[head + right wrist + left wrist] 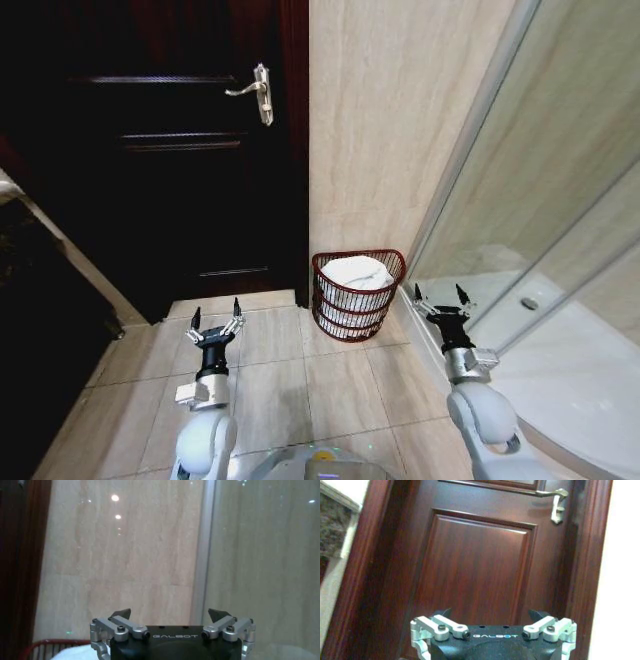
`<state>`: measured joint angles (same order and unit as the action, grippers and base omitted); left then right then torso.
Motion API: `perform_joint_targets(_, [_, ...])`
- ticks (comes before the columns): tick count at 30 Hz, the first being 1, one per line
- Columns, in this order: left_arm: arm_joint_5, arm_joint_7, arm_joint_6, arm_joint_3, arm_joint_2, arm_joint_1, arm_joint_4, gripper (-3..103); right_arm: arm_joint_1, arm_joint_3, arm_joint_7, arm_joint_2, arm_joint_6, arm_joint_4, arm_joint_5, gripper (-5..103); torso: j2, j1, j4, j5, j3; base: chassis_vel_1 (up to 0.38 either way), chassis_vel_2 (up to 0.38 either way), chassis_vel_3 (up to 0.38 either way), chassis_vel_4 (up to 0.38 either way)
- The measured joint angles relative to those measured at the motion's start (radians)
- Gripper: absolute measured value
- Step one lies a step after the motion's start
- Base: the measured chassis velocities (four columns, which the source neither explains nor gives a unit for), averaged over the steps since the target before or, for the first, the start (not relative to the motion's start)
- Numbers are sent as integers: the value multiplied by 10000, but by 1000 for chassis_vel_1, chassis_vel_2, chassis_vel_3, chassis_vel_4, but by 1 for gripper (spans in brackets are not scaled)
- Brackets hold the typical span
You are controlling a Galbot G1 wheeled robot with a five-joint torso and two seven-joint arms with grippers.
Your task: Discard the used towel into the hamper.
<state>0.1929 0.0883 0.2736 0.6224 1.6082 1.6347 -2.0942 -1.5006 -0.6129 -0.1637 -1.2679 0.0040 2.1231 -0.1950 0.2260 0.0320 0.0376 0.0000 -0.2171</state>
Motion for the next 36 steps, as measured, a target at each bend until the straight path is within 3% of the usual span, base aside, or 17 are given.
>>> perform_joint_targets(13, [-419,91,227,-32,0,23,-82,100,24,227,-66,87,-12,139,-125,100,466,134,6,2,-331,75,69,66,64])
perform_joint_targets(16, [-429,169,105,-43,0,-41,-218,100,40,225,-79,53,-12,146,-160,100,549,160,-3,2,-387,22,25,14,15])
perform_joint_targets(26, [-339,227,-357,-175,0,-224,-424,100,-128,76,-60,-214,60,214,-168,100,951,302,0,0,-644,0,0,0,0])
perform_joint_targets(36, [-492,442,-310,-139,0,-343,-380,100,-139,36,-35,-362,137,237,-166,100,1226,410,0,0,-812,0,0,0,0])
